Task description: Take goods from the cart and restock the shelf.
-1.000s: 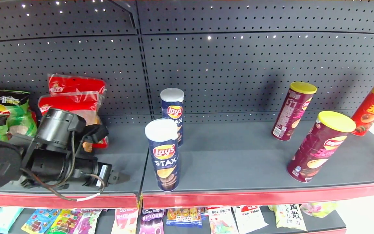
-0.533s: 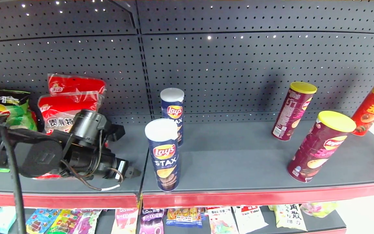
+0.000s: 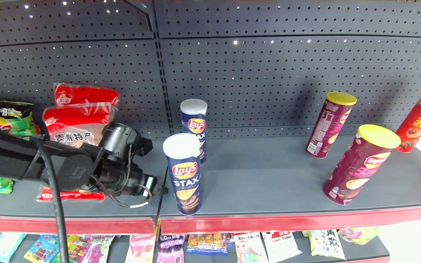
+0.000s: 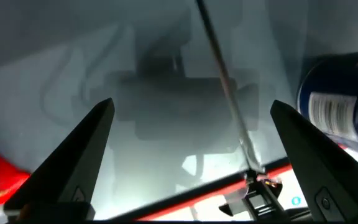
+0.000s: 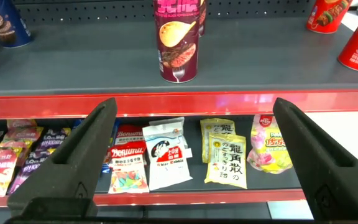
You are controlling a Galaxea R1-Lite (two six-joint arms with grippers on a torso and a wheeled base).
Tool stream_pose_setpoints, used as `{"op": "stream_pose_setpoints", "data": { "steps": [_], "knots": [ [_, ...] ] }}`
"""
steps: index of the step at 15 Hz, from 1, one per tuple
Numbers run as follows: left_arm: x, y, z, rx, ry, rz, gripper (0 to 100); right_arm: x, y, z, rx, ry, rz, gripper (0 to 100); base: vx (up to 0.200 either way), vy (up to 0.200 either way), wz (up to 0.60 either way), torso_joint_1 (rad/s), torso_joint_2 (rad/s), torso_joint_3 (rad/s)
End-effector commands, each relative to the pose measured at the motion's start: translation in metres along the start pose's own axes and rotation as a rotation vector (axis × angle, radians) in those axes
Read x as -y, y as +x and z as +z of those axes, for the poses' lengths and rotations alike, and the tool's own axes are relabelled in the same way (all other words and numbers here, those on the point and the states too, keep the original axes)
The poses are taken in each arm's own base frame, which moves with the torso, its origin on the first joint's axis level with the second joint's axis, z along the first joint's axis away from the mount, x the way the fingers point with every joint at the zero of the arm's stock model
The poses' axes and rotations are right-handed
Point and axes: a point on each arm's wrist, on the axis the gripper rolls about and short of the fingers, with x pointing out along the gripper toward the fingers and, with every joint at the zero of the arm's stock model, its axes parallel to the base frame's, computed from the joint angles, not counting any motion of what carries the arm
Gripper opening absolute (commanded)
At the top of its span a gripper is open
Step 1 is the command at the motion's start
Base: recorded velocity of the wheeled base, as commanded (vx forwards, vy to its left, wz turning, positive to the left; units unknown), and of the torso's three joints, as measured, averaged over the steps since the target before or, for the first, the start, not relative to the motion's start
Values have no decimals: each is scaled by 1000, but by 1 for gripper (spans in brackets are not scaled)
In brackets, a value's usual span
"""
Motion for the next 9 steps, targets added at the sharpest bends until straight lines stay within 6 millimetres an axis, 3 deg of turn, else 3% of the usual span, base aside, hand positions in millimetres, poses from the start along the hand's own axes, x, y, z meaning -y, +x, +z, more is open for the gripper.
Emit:
{"op": "stream_pose_setpoints", "data": {
  "steps": [1, 9],
  "knots": [
    [2, 5, 1, -6, 6, -1, 100, 0, 0, 0, -1, 0, 1, 100, 0, 0, 0, 0, 0, 0],
    [14, 20, 12, 18, 33, -3, 100, 0, 0, 0, -1, 0, 1, 100, 0, 0, 0, 0, 0, 0]
  ]
}}
